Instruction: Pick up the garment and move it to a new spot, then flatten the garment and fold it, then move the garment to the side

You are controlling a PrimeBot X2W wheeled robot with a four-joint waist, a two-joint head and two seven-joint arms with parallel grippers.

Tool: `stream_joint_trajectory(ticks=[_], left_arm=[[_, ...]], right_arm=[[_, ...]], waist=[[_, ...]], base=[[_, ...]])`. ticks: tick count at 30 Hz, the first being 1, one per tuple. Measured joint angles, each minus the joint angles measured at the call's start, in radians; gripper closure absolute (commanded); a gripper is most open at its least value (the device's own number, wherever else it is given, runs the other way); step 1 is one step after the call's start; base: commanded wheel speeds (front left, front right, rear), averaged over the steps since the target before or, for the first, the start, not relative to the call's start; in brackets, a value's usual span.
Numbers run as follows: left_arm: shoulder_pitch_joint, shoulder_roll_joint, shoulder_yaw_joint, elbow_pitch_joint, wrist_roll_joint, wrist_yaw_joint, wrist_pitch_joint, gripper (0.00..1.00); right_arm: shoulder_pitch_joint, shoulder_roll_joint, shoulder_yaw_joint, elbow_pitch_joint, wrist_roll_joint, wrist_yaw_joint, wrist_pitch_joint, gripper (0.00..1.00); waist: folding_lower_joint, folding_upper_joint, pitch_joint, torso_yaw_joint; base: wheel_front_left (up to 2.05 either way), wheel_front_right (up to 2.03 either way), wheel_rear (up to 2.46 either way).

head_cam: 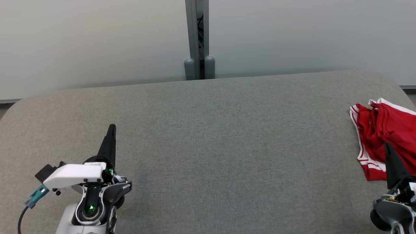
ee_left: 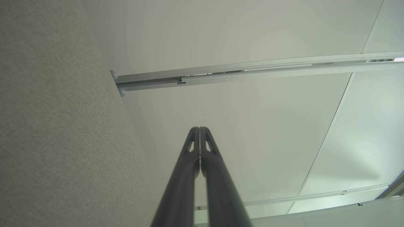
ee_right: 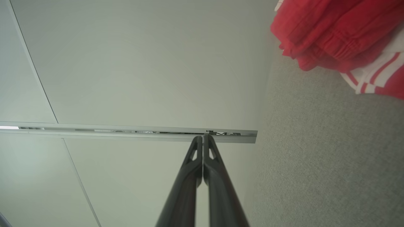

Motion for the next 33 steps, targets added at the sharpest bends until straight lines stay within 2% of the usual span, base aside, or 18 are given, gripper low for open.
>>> stream_joint_trajectory(ticks=[33], left_arm=[[0.0,0.0,0.0,0.0,0.0,0.0,0.0,1.0]], right_arm=[[0.0,0.0,0.0,0.0,0.0,0.0,0.0,1.0]], waist=[[0.0,0.0,0.0,0.0]], base=[[0.0,0.0,0.0]])
